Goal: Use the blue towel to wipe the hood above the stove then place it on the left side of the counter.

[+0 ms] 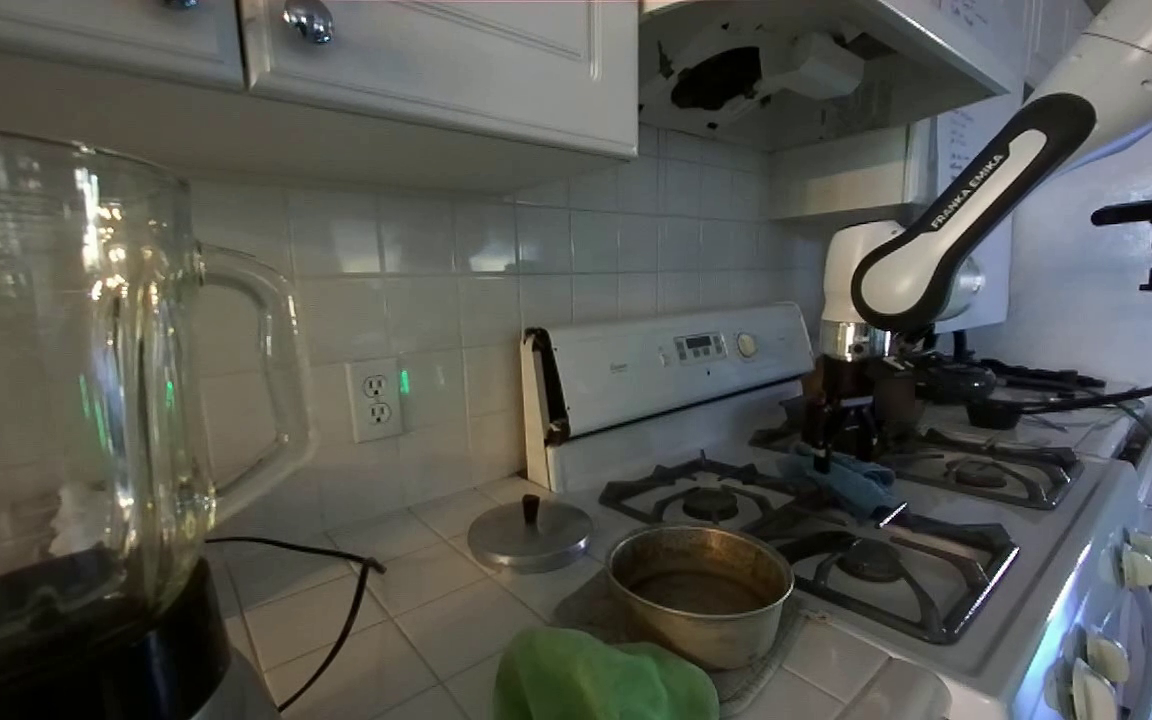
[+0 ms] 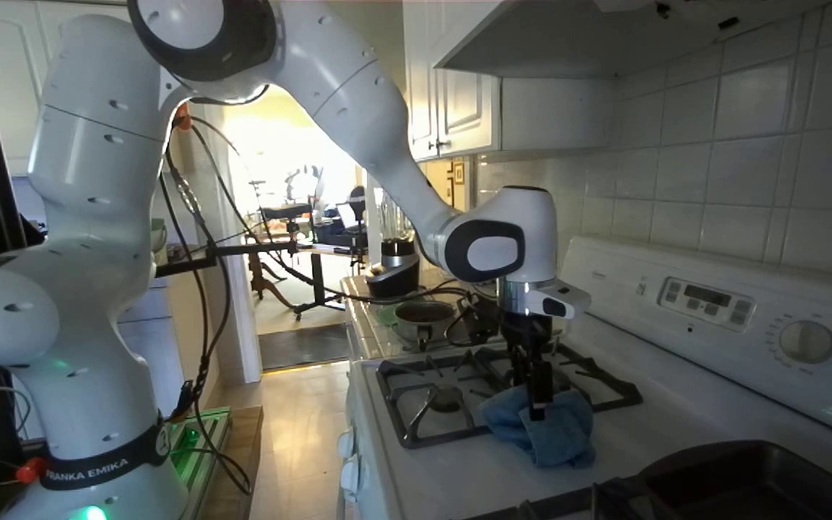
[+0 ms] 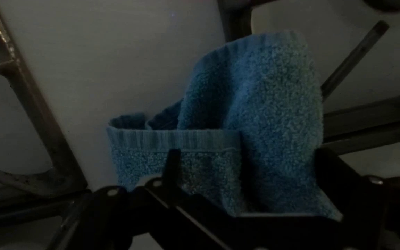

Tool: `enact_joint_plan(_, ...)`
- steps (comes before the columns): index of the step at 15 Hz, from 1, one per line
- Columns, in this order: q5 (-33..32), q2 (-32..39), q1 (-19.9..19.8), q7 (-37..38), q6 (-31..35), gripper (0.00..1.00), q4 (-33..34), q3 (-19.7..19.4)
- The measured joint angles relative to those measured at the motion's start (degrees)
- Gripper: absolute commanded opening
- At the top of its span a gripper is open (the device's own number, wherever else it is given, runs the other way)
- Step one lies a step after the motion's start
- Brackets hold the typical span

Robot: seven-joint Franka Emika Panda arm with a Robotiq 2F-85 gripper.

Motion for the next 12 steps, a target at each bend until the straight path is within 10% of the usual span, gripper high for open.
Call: enact_joint_plan(12, -0.3, 2.5, 2.2, 0.0, 1.4, 0.00, 2.7, -0.9)
